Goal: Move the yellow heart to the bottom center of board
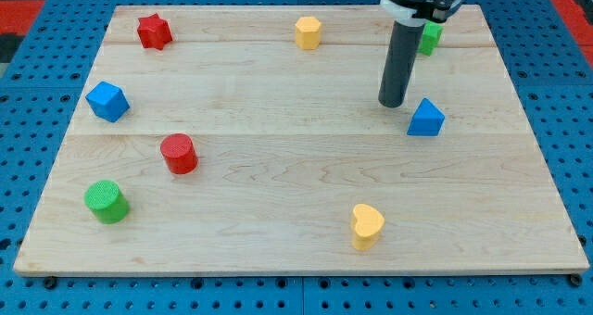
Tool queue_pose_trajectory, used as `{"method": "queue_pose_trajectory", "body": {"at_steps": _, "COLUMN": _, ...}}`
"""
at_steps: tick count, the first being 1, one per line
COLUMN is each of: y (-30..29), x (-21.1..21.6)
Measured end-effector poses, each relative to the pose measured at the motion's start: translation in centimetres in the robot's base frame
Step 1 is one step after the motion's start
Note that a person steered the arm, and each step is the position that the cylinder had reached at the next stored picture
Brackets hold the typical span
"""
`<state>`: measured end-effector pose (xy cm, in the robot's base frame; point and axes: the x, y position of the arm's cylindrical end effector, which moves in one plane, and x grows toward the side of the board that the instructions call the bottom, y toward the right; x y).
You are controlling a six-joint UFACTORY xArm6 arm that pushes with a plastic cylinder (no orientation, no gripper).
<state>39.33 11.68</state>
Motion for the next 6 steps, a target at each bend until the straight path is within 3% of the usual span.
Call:
{"method": "queue_pose_trajectory", "body": {"at_steps": 2, "y": 0.0, "x": 0.0}}
{"method": "queue_pose_trajectory", "body": {"at_steps": 3, "y": -4.2, "x": -0.2}}
{"method": "queue_pose_trajectory", "body": {"at_steps": 5, "y": -20.3, "x": 0.0}}
{"method": "queue_pose_trajectory", "body": {"at_steps": 6, "y": -21.1, "x": 2.3}}
